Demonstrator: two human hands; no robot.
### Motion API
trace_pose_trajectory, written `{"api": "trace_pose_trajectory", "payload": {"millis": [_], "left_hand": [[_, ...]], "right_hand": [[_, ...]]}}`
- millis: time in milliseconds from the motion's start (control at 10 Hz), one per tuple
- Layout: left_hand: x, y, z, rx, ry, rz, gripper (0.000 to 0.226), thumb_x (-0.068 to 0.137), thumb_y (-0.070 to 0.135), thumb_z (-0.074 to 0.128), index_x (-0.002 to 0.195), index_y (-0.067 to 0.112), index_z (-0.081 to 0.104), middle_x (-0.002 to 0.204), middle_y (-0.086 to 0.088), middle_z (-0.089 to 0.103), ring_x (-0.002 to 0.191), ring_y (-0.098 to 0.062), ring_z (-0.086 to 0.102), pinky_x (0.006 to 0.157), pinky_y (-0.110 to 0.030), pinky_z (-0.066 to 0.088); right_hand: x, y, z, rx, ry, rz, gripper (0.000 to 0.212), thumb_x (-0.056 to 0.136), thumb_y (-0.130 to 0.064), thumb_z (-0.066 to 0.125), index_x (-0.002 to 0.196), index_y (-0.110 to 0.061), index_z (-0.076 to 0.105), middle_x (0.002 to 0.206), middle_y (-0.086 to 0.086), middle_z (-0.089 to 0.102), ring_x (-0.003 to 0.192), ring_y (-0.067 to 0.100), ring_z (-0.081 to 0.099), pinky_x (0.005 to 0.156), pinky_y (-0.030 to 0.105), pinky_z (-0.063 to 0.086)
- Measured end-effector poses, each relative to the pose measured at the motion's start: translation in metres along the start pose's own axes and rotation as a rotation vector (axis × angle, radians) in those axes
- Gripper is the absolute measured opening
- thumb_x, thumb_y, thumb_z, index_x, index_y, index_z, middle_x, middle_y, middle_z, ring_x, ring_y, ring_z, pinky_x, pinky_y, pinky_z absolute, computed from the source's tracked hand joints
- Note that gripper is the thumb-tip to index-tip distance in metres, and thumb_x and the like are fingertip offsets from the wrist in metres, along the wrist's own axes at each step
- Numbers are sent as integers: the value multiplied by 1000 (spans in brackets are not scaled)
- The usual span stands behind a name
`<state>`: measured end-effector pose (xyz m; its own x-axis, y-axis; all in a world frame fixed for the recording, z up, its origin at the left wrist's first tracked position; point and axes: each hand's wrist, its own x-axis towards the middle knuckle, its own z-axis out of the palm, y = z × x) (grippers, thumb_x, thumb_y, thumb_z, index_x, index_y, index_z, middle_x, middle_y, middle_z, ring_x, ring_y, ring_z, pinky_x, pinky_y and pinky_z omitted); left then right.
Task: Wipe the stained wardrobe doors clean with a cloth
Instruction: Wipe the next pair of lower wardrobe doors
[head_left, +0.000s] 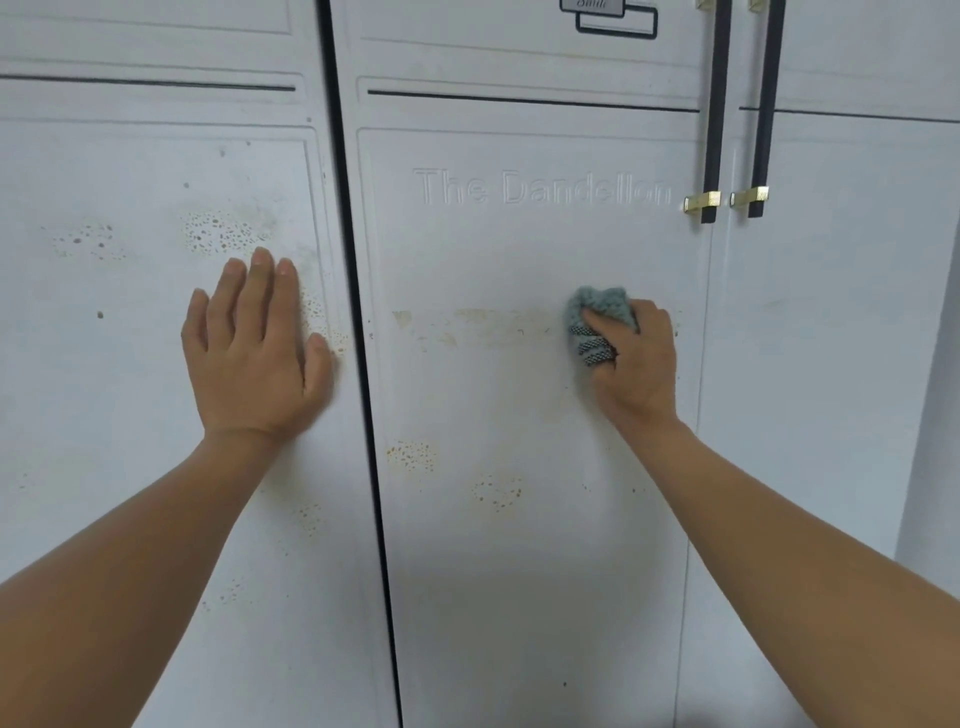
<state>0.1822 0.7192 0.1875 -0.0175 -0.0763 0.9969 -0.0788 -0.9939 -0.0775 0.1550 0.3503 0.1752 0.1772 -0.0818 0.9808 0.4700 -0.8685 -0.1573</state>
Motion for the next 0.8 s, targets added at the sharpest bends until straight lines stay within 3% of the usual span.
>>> {"api": "trace_pose_trajectory", "payload": {"millis": [100, 200, 300, 400, 500, 600, 700, 800], "left_hand": [[0, 1, -1, -3, -11, 0, 67, 99, 39, 37, 161, 15, 34, 168, -9, 33, 157, -30, 26, 127, -49, 15], [0, 1, -2, -10, -14, -4, 67, 99, 38, 38, 161, 13, 35, 168, -10, 34, 156, -31, 27, 127, -50, 15], [0, 2, -2, -4, -13, 1, 67, 98, 37, 39, 161, 13, 35, 167, -10, 35, 156, -31, 27, 126, -50, 16], [1, 2, -2, -1, -8, -2, 67, 99, 37, 39, 161, 14, 35, 168, -10, 34, 156, -31, 27, 127, -49, 14], [1, 2, -3, -1, -19, -1, 68, 98, 37, 39, 161, 13, 34, 168, -10, 33, 157, -31, 25, 127, -49, 14], [-1, 2, -2, 9, -3, 1, 67, 98, 37, 39, 161, 13, 35, 167, -11, 34, 156, -31, 27, 127, -49, 14], [1, 1, -2, 7, -10, 3, 68, 98, 37, 39, 161, 13, 35, 167, -10, 34, 156, -31, 26, 127, -49, 15], [0, 1, -2, 13, -13, 6, 68, 98, 37, 39, 161, 13, 35, 167, -10, 34, 156, -31, 27, 126, -50, 15]], "right_hand": [[-21, -4, 10, -67, -104, -161, 35, 80, -4, 74, 114, -3, 73, 103, 22, 61, 91, 39, 54, 73, 37, 48], [-35, 3, 4, -47, -121, -103, 37, 77, -3, 70, 113, -8, 75, 113, 22, 61, 102, 38, 52, 84, 40, 51], [-38, 7, 4, -6, 23, 181, 35, 84, -19, 63, 116, -10, 74, 109, 24, 61, 99, 40, 53, 80, 35, 44], [-57, -3, 9, 35, -102, -36, 34, 88, -23, 59, 113, -9, 75, 108, 21, 62, 99, 34, 53, 82, 28, 42], [-64, -8, 13, 98, -5, 173, 39, 87, -28, 54, 116, -11, 75, 107, 19, 62, 97, 34, 54, 82, 29, 45], [-79, -17, 19, 83, -125, -20, 33, 81, -6, 65, 113, -7, 76, 110, 18, 61, 103, 31, 53, 89, 28, 50], [-82, -15, 21, 72, -46, 119, 41, 80, -16, 50, 112, -10, 76, 108, 16, 61, 99, 30, 54, 84, 30, 48], [-91, -21, 25, 66, -89, 4, 38, 79, -6, 57, 112, -8, 76, 110, 16, 59, 98, 36, 55, 81, 36, 51]]}}
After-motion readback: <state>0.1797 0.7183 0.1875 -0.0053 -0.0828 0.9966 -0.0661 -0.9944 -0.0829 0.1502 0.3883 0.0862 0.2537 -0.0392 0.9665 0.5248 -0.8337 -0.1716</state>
